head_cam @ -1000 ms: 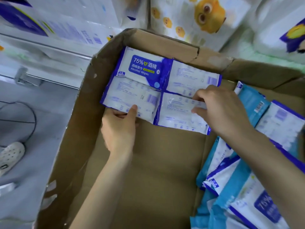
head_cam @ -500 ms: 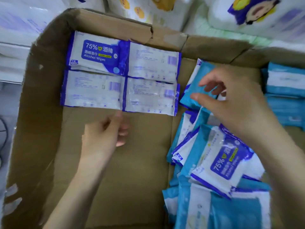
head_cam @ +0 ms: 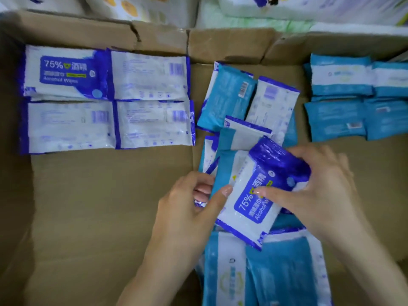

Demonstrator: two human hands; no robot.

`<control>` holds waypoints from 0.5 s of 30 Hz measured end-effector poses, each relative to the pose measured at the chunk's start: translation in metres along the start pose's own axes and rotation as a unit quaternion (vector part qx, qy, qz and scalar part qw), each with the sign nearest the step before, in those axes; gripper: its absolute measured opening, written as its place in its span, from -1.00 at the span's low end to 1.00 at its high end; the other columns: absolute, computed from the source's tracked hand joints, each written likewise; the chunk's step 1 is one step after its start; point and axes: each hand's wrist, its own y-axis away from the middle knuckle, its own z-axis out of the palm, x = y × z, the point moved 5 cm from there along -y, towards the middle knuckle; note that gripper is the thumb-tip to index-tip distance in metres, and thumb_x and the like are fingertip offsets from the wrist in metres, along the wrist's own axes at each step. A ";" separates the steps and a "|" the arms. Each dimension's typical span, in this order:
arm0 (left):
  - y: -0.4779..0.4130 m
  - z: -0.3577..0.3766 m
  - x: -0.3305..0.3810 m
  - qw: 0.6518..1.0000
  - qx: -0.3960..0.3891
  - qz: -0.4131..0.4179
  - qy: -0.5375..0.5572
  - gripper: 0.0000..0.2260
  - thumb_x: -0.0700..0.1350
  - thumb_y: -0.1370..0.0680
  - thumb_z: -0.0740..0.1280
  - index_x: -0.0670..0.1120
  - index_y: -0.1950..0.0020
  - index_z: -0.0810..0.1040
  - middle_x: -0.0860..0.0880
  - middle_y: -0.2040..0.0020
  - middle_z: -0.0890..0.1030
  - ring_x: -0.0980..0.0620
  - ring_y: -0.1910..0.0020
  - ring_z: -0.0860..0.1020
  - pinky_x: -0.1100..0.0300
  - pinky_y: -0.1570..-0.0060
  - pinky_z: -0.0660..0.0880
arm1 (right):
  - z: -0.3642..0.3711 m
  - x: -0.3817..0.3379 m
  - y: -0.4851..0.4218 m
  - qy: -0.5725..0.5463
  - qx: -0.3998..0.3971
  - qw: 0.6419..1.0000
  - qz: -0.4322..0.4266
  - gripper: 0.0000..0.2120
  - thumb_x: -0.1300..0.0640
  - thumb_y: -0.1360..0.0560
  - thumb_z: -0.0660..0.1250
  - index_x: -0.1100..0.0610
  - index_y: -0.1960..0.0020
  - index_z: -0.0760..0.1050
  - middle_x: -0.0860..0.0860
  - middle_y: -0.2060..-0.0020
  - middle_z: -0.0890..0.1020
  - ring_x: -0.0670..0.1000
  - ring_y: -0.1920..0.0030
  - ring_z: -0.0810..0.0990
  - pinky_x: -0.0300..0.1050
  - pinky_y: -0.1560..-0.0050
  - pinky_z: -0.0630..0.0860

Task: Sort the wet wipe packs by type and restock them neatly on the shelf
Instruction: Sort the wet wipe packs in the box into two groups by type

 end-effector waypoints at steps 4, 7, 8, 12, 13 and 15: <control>0.001 0.000 -0.001 1.000 -0.001 -0.018 0.016 -0.92 0.04 -0.40 0.39 0.06 0.20 0.56 0.28 0.23 0.60 0.28 0.27 0.55 0.49 0.29 0.40 | -0.001 0.004 0.000 -0.092 0.011 0.995 -0.029 -0.62 0.00 -0.19 0.59 -0.05 0.38 0.34 -0.11 0.30 0.48 -0.18 0.18 0.41 -0.39 0.15 0.31; 0.001 0.005 -0.004 0.999 -0.020 -0.023 0.009 -0.81 0.11 -0.37 0.49 0.07 0.15 0.57 0.18 0.25 0.60 0.21 0.33 0.51 0.39 0.30 0.43 | -0.001 0.022 -0.004 -0.147 -0.003 0.989 0.021 -0.68 0.07 -0.24 0.58 -0.02 0.27 0.42 -0.13 0.28 0.59 -0.11 0.32 0.48 -0.36 0.33 0.36; 0.002 0.007 -0.005 0.999 -0.032 -0.020 0.003 -0.76 0.17 -0.32 0.48 0.08 0.15 0.58 0.13 0.26 0.59 0.20 0.34 0.49 0.36 0.30 0.42 | -0.002 0.026 -0.005 -0.156 -0.007 0.987 0.029 -0.66 0.00 -0.21 0.59 -0.05 0.22 0.43 -0.19 0.28 0.59 -0.11 0.34 0.48 -0.33 0.35 0.37; 0.004 0.013 -0.001 0.999 -0.048 -0.016 -0.010 -0.73 0.21 -0.25 0.46 0.08 0.21 0.59 0.06 0.23 0.56 0.21 0.32 0.49 0.35 0.27 0.40 | -0.006 0.027 -0.003 -0.189 -0.048 0.981 0.020 -0.68 0.04 -0.20 0.52 -0.17 0.12 0.48 -0.11 0.27 0.62 -0.03 0.33 0.51 -0.25 0.36 0.46; 0.006 0.012 0.000 0.998 -0.054 -0.026 0.010 -0.75 0.17 -0.26 0.49 0.06 0.21 0.58 0.06 0.20 0.61 0.22 0.29 0.54 0.32 0.21 0.46 | -0.007 0.027 -0.002 -0.185 -0.064 0.980 0.018 -0.65 0.09 -0.22 0.57 -0.18 0.12 0.50 -0.08 0.28 0.63 0.00 0.33 0.52 -0.28 0.35 0.46; 0.010 0.014 0.001 0.993 -0.089 -0.051 0.064 -0.78 0.04 -0.28 0.48 0.06 0.15 0.54 0.07 0.16 0.68 0.12 0.18 0.64 0.06 0.10 0.58 | -0.008 0.027 0.000 -0.154 -0.117 0.981 0.014 -0.66 0.19 -0.28 0.57 -0.15 0.10 0.55 -0.05 0.35 0.63 0.00 0.37 0.55 -0.19 0.35 0.49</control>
